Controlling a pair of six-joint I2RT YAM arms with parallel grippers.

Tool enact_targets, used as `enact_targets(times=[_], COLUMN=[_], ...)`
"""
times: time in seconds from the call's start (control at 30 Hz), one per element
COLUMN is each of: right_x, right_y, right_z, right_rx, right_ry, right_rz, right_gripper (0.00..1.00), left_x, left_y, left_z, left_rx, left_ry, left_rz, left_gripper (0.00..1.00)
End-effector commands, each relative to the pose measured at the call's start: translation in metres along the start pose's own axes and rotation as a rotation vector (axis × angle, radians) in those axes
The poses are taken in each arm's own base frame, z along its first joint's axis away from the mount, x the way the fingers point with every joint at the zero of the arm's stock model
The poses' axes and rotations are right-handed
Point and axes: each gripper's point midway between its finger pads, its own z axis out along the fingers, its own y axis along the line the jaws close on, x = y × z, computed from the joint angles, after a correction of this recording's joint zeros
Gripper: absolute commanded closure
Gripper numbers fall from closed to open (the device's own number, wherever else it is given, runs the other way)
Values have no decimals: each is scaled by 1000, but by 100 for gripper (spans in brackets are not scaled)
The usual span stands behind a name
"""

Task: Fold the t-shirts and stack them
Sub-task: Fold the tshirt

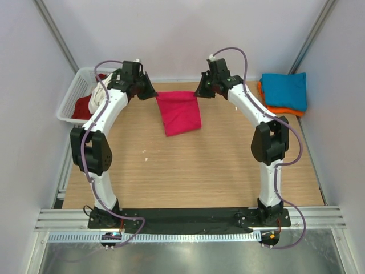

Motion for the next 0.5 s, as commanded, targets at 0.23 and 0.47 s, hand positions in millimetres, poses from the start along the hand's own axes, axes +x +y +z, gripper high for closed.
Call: enact_targets(times=[0.23, 0.47], right_x=[87, 151], right_y=[-27, -38], right_z=[-90, -159], right_rx=[10, -9], right_ry=[116, 174], right_rz=[25, 70], right_gripper=[99, 99], left_x=[98, 179], left_y=[-20, -34], left_z=[-83, -128], left_rx=[54, 96], left_ry=[66, 117], left_rz=[115, 127], left_gripper=[100, 100])
